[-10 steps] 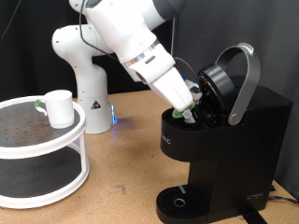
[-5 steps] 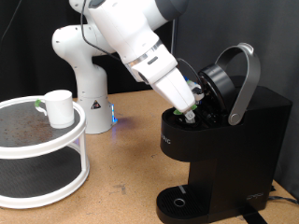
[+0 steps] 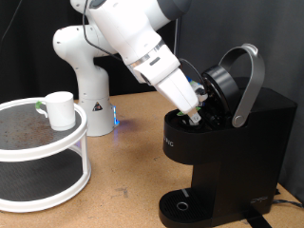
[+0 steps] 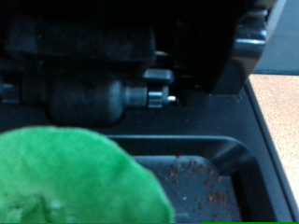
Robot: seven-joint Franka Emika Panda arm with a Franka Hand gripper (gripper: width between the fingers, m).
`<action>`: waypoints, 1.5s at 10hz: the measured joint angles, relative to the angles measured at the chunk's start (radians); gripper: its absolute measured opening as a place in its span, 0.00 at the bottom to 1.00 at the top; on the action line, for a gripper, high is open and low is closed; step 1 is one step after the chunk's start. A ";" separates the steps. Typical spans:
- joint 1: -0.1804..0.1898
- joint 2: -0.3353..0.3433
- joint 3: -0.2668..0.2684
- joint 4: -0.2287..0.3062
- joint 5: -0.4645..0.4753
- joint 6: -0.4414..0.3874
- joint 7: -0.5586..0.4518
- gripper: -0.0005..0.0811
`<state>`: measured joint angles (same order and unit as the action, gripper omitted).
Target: Make a cup of coffee with the keurig machine
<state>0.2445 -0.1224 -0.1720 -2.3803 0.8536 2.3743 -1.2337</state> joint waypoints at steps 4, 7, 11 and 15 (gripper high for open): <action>-0.006 -0.045 -0.030 0.022 0.007 -0.165 -0.036 0.99; -0.012 -0.081 -0.032 0.008 -0.051 -0.204 -0.017 0.99; -0.012 -0.081 -0.025 -0.014 -0.084 -0.176 0.026 0.99; -0.011 -0.049 -0.022 -0.018 -0.084 -0.147 0.028 0.99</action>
<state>0.2333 -0.1711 -0.1940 -2.3985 0.7693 2.2277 -1.2062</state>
